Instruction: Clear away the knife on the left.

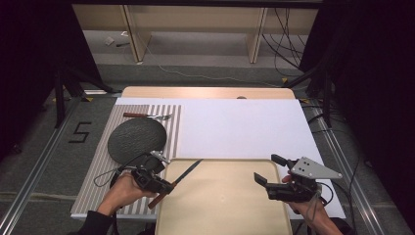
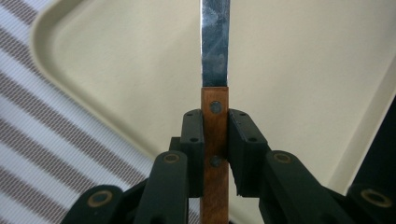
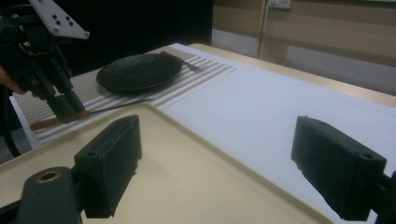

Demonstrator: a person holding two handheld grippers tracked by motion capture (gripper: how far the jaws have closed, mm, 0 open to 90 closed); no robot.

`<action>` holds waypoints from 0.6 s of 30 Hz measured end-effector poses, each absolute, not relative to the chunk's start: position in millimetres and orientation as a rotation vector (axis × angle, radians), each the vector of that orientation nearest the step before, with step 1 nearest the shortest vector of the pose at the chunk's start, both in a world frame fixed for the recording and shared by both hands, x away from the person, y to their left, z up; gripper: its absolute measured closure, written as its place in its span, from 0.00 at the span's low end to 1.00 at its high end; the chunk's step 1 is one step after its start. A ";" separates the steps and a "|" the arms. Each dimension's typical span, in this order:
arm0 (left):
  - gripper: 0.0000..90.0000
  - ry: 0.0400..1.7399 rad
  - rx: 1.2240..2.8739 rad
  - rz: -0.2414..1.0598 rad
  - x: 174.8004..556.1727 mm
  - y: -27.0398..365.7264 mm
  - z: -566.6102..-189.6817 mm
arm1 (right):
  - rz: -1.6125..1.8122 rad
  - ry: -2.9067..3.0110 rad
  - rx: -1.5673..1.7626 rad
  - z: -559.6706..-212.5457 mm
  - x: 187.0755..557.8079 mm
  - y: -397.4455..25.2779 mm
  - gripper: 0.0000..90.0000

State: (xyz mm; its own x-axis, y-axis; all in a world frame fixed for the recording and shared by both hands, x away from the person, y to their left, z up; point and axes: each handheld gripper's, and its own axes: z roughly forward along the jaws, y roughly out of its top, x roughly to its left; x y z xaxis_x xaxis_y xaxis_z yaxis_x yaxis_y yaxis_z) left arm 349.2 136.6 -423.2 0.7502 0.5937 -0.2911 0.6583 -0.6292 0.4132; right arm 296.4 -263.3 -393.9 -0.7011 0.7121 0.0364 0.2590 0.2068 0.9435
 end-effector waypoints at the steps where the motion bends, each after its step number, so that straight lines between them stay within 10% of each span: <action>1: 0.85 0.943 2.446 -0.172 347.6 133.6 -423.9 | 1.502 2.079 0.905 -393.6 296.4 -263.5 0.19; 18: 0.85 1.031 2.414 -0.218 333.4 108.4 -443.2 | 1.497 2.080 0.900 -393.7 295.9 -263.6 0.19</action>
